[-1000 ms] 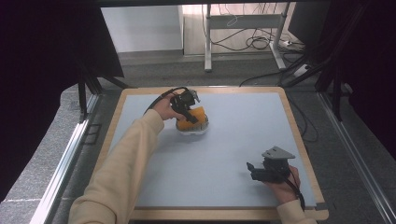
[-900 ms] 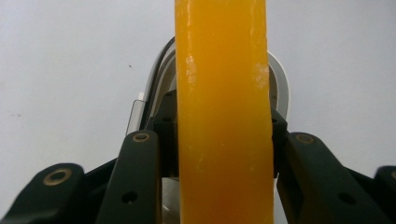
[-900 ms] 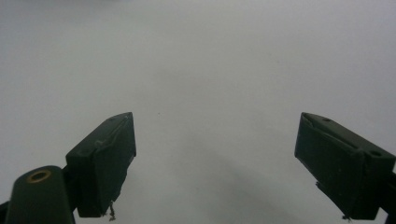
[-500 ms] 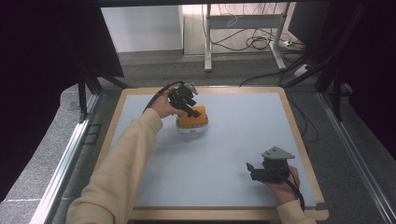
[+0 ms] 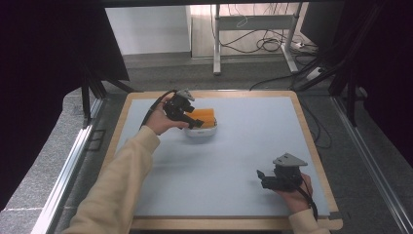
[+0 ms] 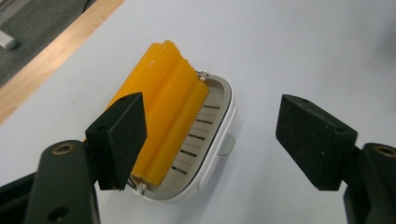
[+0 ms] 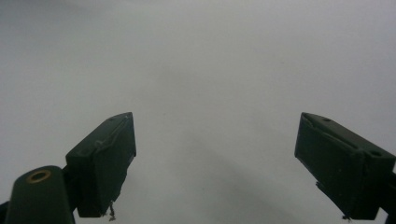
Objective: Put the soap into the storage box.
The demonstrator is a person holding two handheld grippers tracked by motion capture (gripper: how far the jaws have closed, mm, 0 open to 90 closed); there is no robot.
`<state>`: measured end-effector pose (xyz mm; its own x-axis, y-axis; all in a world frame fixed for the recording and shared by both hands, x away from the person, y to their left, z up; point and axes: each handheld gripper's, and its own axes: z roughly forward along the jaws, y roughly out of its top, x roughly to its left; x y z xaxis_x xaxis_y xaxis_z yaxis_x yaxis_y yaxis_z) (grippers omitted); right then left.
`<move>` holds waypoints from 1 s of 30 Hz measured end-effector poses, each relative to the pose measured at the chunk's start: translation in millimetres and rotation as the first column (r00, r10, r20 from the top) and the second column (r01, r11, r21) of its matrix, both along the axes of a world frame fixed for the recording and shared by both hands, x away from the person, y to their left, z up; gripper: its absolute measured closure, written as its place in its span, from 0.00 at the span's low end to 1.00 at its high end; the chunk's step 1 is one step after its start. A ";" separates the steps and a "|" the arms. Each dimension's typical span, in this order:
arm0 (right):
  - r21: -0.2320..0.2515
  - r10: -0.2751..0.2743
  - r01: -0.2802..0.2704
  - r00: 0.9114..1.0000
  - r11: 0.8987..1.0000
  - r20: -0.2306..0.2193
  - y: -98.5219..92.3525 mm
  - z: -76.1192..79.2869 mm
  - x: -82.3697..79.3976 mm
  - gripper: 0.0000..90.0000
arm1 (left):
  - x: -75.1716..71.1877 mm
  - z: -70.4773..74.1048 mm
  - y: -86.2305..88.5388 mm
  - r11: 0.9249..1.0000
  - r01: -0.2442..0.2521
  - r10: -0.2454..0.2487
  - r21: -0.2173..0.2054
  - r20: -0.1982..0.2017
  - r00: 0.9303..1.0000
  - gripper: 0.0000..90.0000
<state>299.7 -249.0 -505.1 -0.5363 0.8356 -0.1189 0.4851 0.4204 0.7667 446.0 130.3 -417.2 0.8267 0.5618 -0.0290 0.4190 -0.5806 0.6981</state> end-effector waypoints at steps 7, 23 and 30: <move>-0.001 -0.002 0.002 1.000 1.000 -0.001 1.2 -0.2 -0.5 0.14 | -37.5 -7.6 25.1 0.996 -0.053 0.054 -0.071 0.015 0.998 0.29; 0.004 -0.004 0.004 1.000 1.000 -0.010 0.9 -1.8 0.7 0.14 | -121.7 -45.4 70.3 0.969 -0.237 0.239 -0.066 0.021 0.971 0.27; 0.005 -0.002 0.002 1.000 1.000 -0.005 2.5 -2.1 -0.2 0.14 | -144.1 -61.1 81.7 0.963 -0.266 0.267 -0.052 0.007 0.964 0.27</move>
<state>299.6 -246.5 -507.2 -0.5354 0.8371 -0.1123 0.4898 0.4160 0.7662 301.9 212.0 -478.4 0.6477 0.7601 -0.0525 0.5443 -0.4135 0.7299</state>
